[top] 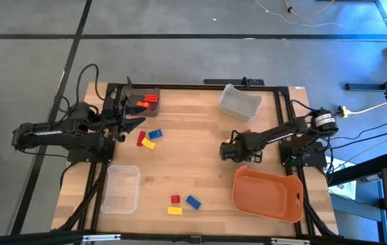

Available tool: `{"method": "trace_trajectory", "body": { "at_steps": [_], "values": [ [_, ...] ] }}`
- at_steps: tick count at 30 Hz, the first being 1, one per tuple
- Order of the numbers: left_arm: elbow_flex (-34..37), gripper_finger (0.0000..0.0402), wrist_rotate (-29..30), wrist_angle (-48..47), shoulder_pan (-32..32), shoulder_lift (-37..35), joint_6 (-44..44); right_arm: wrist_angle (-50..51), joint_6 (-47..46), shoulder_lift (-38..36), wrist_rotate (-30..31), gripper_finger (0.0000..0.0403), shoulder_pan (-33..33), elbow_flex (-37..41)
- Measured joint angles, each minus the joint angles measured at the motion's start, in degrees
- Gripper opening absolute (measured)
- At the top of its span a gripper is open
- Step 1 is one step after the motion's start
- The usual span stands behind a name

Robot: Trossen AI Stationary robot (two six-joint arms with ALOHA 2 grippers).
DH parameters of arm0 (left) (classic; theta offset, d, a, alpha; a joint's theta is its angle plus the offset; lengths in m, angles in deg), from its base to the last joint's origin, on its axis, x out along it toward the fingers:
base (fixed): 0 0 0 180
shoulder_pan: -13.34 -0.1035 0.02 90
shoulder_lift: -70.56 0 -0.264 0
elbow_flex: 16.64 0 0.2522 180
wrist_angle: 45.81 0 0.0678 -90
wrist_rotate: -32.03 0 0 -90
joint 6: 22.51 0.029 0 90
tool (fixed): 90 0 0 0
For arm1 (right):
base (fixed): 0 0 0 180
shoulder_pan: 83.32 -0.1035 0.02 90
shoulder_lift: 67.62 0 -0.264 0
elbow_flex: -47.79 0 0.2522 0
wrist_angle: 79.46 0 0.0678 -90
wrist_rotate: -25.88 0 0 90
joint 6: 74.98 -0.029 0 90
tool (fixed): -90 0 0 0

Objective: Sort & place blocks by color
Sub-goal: Put the top right blue gamepiece into the gray bin

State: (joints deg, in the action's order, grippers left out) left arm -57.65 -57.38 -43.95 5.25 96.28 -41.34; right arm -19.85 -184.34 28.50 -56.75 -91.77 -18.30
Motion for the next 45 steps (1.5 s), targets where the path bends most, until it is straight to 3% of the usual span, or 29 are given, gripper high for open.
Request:
{"method": "trace_trajectory", "body": {
  "at_steps": [1,5,12,17,24,28,37,41,45],
  "values": [
    [0.0,0.0227,0.12,-0.01,0.0,0.0,0.0,0.19,2.46,-0.41,-0.59,0.0128,-0.05,0.0],
    [0.0,0.0227,0.19,-0.04,0.0,0.01,0.0,2.53,16.62,-4.86,-1.64,0.013,0.0,0.02],
    [-0.02,0.0227,-2.1,0.17,-0.02,1.17,-2.78,8.08,46.18,-23.15,-2.46,0.013,3.38,0.02],
    [-0.04,0.0227,-4.37,0.36,0.65,8.58,-0.18,-4.89,65.2,-33.46,-5.08,0.013,7.37,0.0],
    [0.0,0.0227,0.0,1.58,3.85,22.6,11.89,-29.55,86.71,-35.57,-13.17,0.013,9.42,0.0],
    [-0.04,0.0227,3.43,8.31,4.48,25.73,11.15,-32.81,90.04,-35.79,-14.99,0.013,9.42,0.0],
    [-0.02,0.0227,5.51,11.0,4.5,24.8,11.46,-32.67,89.19,-35.92,-14.14,0.013,10.26,0.0],
    [-0.02,0.0227,5.69,13.2,4.5,23.82,11.47,-28.44,88.7,-34.7,-10.64,0.013,16.11,-3.45],
    [0.0,0.0227,6.53,15.52,4.5,22.94,11.5,-14.7,91.96,-29.05,-7.83,0.013,27.17,-12.02]
  ]
}}
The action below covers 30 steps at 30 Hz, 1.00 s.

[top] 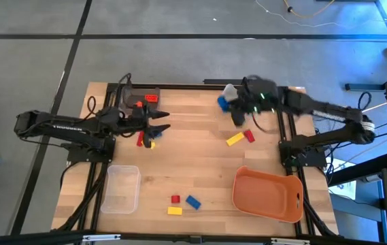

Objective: Sort & place blocks by color
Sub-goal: Put the top right blue gamepiece into the gray bin, then put the top blue gamepiece into the gray bin

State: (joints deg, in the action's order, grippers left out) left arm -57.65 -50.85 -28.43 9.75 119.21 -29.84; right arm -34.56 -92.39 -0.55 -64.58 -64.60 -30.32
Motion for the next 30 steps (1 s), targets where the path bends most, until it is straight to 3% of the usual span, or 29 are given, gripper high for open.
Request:
{"method": "trace_trajectory", "body": {
  "at_steps": [6,11,19,24,30],
  "values": [
    [0.0,0.0227,1.37,2.6,0.0,-1.47,0.0,17.72,4.4,14.89,1.61,0.013,16.11,-9.98],
    [0.0,0.0227,1.38,2.46,0.0,-2.58,0.0,20.82,2.19,24.93,2.24,0.013,23.45,-9.63],
    [0.0,0.0227,2.91,2.35,0.0,-3.96,0.43,20.22,-8.42,36.0,0.24,0.013,25.75,-9.2],
    [0.02,0.0227,2.9,2.36,0.0,-4.65,0.44,18.57,-15.03,38.36,-0.36,0.0131,25.37,-9.2],
    [0.02,0.0227,2.9,2.67,0.0,-4.9,0.42,17.55,-16.85,37.57,-1.25,0.0247,25.31,-9.22]
  ]
}}
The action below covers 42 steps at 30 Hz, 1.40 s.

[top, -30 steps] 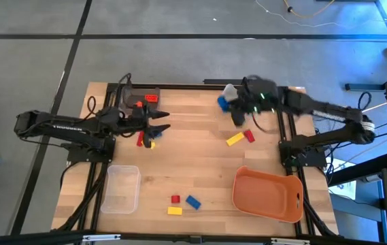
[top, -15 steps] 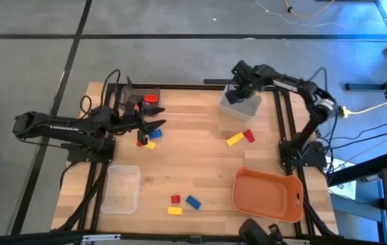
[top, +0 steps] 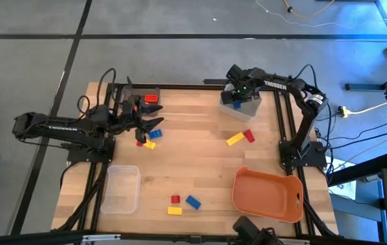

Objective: Sort & place blocks by color
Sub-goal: Put the top blue gamepiece into the gray bin

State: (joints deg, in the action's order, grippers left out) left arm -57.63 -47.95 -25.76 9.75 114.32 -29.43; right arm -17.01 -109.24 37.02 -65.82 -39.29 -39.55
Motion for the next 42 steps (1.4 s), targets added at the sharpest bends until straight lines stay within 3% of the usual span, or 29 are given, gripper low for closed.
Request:
{"method": "trace_trajectory", "body": {
  "at_steps": [5,10,14,19,24,31,34,42],
  "values": [
    [0.0,0.0227,-0.02,-0.07,0.0,-0.02,-0.04,-0.01,1.48,-2.33,-0.94,0.0306,0.0,0.0],
    [0.0,0.0227,-0.57,-0.45,-0.01,-0.02,-0.42,0.54,9.01,-9.74,-1.14,0.0312,-1.91,0.0],
    [0.0,0.0227,-1.95,-0.75,0.0,0.01,-0.47,-1.95,12.27,-18.7,-3.75,0.0313,-8.18,0.01],
    [0.0,0.0227,-2.44,-0.77,-0.02,0.01,-0.44,-18.81,9.1,-30.31,-3.88,0.0313,-20.12,5.92],
    [0.0,0.0227,-6.9,-0.77,-0.02,0.01,-0.47,-40.97,0.26,-39.35,1.72,0.0314,-32.53,18.65],
    [0.0,0.0227,-9.71,-0.79,-0.02,0.01,-0.44,-67.61,-2.43,-42.98,4.98,0.0314,-44.19,31.56],
    [0.0,0.0227,-7.45,-0.8,-0.02,0.01,-0.44,-72.64,1.35,-42.82,5.11,0.0314,-45.95,32.72],
    [0.0,0.0227,-4.33,-1.91,-0.02,0.03,-2.62,-73.85,5.06,-42.98,0.8,0.0314,-46.27,31.98]
  ]
}}
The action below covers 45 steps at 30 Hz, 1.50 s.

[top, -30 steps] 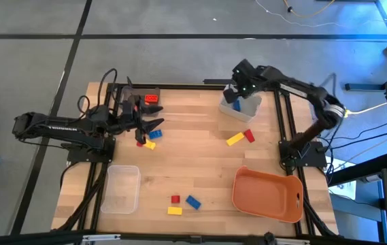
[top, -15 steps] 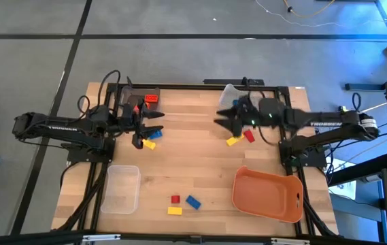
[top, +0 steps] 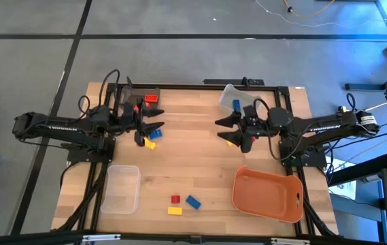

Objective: Sort & place blocks by color
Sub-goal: Put the top blue gamepiece into the gray bin

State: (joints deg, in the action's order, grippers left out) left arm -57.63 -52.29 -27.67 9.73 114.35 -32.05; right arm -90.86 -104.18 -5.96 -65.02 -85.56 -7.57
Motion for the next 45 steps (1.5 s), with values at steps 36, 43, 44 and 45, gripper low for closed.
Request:
{"method": "trace_trajectory", "body": {
  "at_steps": [36,43,44,45],
  "values": [
    [-23.85,0.0286,-8.72,-74.11,-18.51,44.12,12.81,0.98,-0.28,0.04,0.26,0.0314,0.04,-0.04],
    [-23.85,0.0288,-5.6,-72.95,-18.49,48.91,13.09,1.0,-0.11,0.05,0.85,0.0314,0.04,-0.09],
    [-23.85,0.0288,-4.89,-72.7,-18.47,49.59,13.08,1.0,-0.11,0.07,0.85,0.0314,0.04,-0.09],
    [-23.85,0.0288,-4.12,-72.4,-18.47,50.21,13.09,1.0,-0.09,0.07,0.85,0.0314,0.03,-0.09]
  ]
}}
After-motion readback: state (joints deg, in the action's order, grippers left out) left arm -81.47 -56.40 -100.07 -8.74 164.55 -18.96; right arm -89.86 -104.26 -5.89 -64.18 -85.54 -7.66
